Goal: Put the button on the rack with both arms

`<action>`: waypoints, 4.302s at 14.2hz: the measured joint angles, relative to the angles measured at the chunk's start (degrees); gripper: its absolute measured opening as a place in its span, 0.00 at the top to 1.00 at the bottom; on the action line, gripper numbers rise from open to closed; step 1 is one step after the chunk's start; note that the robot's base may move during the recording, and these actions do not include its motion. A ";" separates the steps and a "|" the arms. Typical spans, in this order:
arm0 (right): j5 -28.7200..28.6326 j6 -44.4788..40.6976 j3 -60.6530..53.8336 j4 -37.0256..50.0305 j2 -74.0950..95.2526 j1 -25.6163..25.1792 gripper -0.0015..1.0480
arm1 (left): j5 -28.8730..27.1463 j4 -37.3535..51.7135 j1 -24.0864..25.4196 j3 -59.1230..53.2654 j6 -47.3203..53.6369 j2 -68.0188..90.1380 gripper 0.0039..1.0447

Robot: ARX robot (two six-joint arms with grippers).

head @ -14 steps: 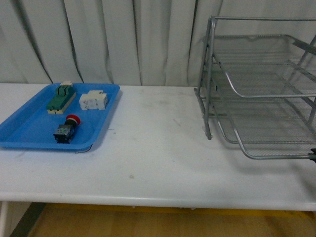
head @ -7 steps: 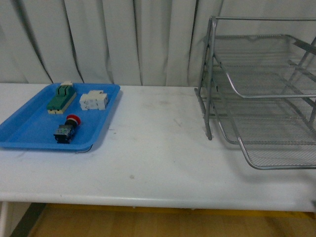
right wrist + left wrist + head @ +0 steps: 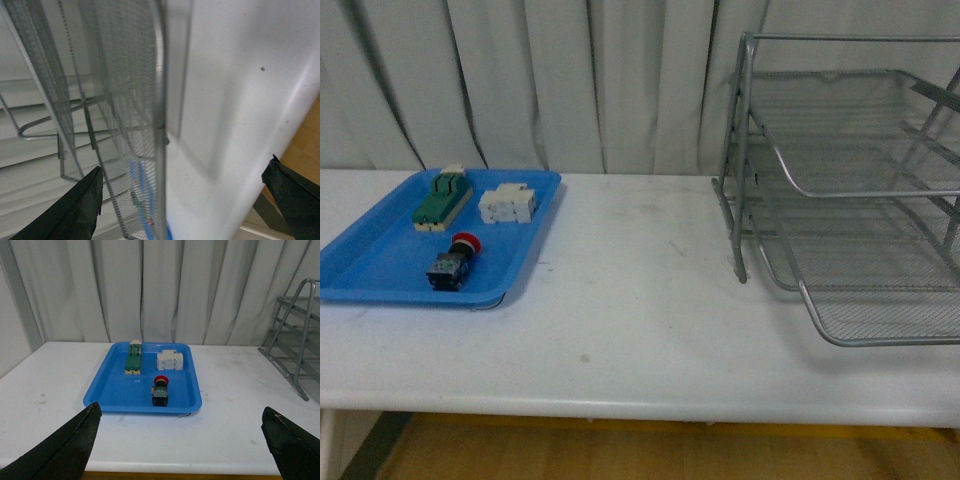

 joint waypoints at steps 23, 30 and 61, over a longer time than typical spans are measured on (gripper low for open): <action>23.87 -79.28 -16.44 -63.78 -105.00 16.57 0.98 | 0.00 0.00 0.00 0.00 0.00 0.00 0.06; 23.87 -79.34 -16.39 -73.81 -114.68 16.57 0.97 | 0.00 0.02 0.00 0.00 0.00 0.00 0.06; 23.87 -79.49 -16.39 -73.79 -114.68 16.57 0.06 | 3.78 7.32 1.36 71.43 3.43 123.89 0.06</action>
